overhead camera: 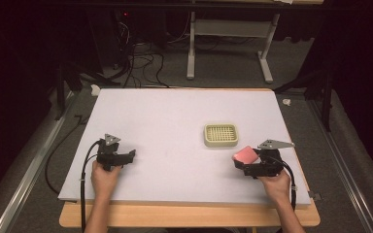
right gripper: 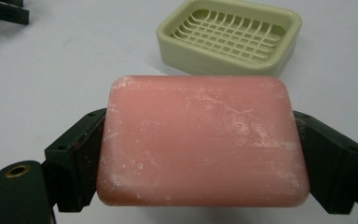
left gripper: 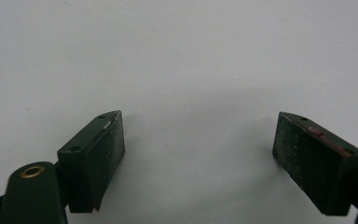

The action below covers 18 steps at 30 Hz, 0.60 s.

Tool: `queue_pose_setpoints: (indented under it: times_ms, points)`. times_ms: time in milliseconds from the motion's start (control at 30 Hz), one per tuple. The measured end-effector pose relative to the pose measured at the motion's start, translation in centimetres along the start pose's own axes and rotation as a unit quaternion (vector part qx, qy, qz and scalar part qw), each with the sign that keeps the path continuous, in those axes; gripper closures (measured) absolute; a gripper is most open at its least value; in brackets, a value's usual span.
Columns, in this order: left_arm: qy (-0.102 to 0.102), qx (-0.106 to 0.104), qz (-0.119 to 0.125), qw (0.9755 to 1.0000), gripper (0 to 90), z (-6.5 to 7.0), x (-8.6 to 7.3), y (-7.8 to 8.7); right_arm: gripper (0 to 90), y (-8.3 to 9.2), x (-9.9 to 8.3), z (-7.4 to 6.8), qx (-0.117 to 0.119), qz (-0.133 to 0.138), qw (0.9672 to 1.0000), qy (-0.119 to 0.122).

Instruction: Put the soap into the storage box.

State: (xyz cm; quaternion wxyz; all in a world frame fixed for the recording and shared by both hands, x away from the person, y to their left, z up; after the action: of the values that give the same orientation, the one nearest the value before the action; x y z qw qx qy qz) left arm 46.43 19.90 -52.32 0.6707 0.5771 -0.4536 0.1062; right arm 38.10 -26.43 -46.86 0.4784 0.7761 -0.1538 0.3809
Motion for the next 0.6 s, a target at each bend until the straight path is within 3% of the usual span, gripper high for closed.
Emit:
queue_pose_setpoints:
  times_ms: [100,200,600]
  points:
    - [0.000,0.000,0.000,1.0000,17.3,0.0,0.0,0.0,13.6,0.2,0.5,-0.3,0.006,0.005,1.0000,-0.003]
    - [0.000,0.000,0.000,1.0000,17.3,0.0,0.0,0.0,13.6,0.0,0.9,-0.3,-0.010,0.004,0.9999,-0.005]
    - [0.000,0.000,0.000,1.0000,17.3,0.0,0.0,0.0,13.6,-0.3,3.3,-1.3,-0.015,0.008,0.9998,0.006]
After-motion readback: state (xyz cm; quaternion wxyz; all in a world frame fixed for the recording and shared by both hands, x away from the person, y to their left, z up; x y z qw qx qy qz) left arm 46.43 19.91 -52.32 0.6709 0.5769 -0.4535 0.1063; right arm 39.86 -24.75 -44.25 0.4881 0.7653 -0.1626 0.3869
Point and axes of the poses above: each handheld gripper's, and its own axes: y roughly backward along the jaws, x roughly out of its top, z roughly to its right, the point moved 5 cm from there along -y, roughly forward along the jaws, and after that the axes turned 7 degrees about -y, right-handed, at the moved point
